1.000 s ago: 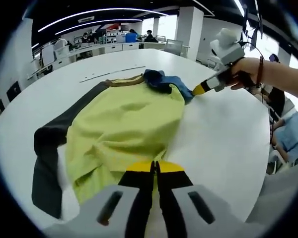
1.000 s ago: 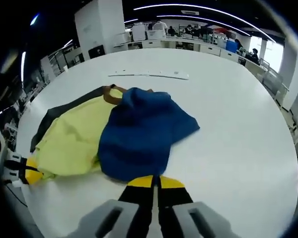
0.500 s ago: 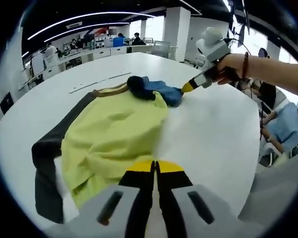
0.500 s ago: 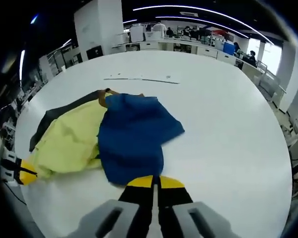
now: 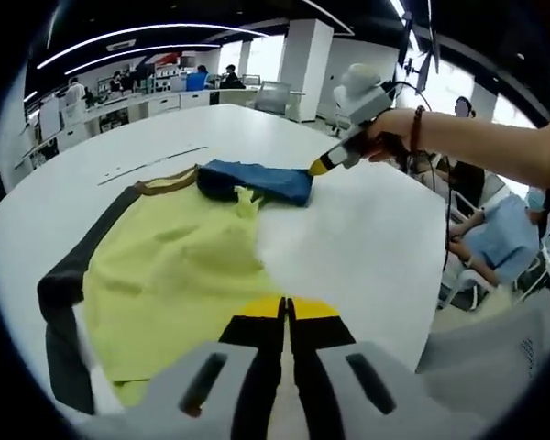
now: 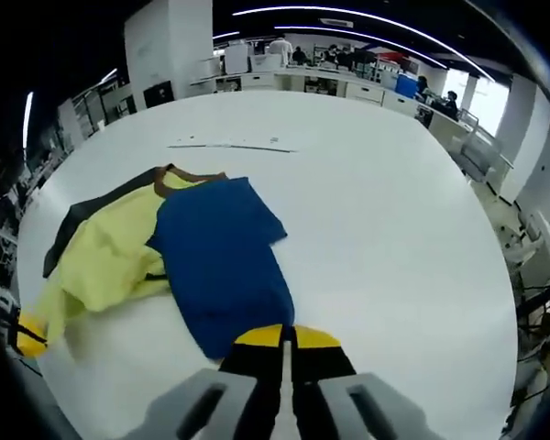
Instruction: Fold the garment on the visible template until the final outline fits inside the template.
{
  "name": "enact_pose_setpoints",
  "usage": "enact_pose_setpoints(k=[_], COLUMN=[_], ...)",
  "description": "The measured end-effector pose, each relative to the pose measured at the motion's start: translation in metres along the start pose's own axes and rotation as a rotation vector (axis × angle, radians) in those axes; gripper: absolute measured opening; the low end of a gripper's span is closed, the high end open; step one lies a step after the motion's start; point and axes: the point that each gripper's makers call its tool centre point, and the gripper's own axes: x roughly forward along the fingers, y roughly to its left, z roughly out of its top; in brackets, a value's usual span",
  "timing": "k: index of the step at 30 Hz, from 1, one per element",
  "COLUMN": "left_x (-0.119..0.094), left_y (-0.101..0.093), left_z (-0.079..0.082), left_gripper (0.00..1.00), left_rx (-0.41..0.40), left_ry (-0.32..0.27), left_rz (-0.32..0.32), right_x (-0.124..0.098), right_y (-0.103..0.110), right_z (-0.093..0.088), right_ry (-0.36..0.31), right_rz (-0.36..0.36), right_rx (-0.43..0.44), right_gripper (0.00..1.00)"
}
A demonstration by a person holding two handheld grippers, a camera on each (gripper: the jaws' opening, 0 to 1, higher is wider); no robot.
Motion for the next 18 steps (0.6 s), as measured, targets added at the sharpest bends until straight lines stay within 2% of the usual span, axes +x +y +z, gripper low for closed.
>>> enact_pose_setpoints(k=[6,9,18], left_x=[0.005,0.007,0.011], left_y=[-0.031,-0.04,-0.072], left_z=[0.009,0.011,0.01], left_gripper=[0.0,0.0,0.0], left_rx=[0.023,0.05,0.12], left_ry=[-0.018,-0.02,-0.008], left_rz=[-0.089,-0.111,-0.205], right_x=[-0.011,-0.015,-0.022], right_y=[-0.029,-0.041,-0.065], right_z=[-0.009,-0.013,-0.031], right_ry=[0.021,0.024,0.067], right_rz=[-0.057,-0.069,-0.109], right_rx=[0.003,0.02,0.046], right_gripper=[0.0,0.0,0.0])
